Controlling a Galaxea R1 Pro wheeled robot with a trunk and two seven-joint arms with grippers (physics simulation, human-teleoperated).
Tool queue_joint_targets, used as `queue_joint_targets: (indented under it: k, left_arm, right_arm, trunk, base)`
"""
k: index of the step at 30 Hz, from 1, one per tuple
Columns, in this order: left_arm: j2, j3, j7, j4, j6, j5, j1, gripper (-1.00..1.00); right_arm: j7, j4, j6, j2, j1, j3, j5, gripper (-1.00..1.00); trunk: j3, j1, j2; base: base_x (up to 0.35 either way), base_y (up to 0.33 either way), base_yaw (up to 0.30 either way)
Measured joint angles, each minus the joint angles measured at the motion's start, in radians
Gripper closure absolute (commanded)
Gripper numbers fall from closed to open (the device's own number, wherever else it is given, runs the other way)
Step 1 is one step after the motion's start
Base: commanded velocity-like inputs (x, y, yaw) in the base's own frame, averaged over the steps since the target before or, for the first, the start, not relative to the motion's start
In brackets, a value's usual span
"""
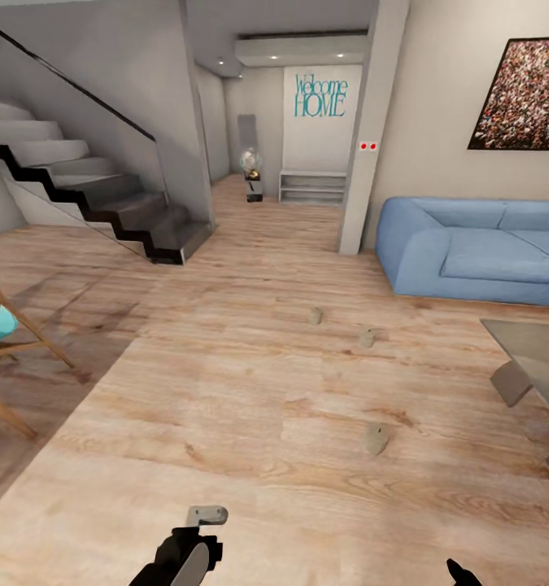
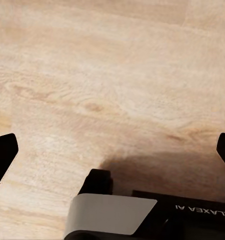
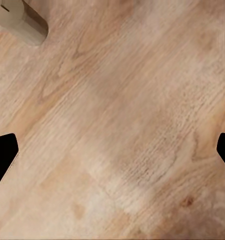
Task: Place each of the two pumpkins and all three candles from the living room inside a cabinet in the living room (use any cabinet), then make sure every cabinet is closed, and position the cauldron so it is next to a table in the living room.
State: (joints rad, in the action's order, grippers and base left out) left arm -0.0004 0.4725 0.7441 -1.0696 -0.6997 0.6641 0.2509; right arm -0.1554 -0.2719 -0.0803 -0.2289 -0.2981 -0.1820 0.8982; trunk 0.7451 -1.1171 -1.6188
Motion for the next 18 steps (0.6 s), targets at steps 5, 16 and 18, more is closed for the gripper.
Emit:
queue_joint_targets:
  k: [5,16,18]
  left_arm:
    - [0.000,0.002,0.000,0.000,0.019,0.000,0.000,-1.00]
    - [-0.001,-0.003,0.000,0.000,0.060,0.001,0.000,-1.00]
    - [-0.002,-0.004,0.000,0.000,0.060,0.002,0.000,-1.00]
  right_arm:
    - [-0.001,-0.001,-0.001,0.001,0.000,0.003,-0.006,-1.00]
    - [-0.003,-0.016,0.010,0.008,0.000,0.148,-0.116,-1.00]
    - [-0.004,-0.016,0.014,0.009,0.000,0.157,-0.123,-1.00]
  trunk:
    - [0.000,0.000,0.000]
    - [0.000,0.000,0.000]
    - [0.000,0.000,0.000]
  base:
    - [0.327,-0.004,-0.279]
    - [0.325,0.047,-0.096]
    - [0.309,0.167,-0.002]
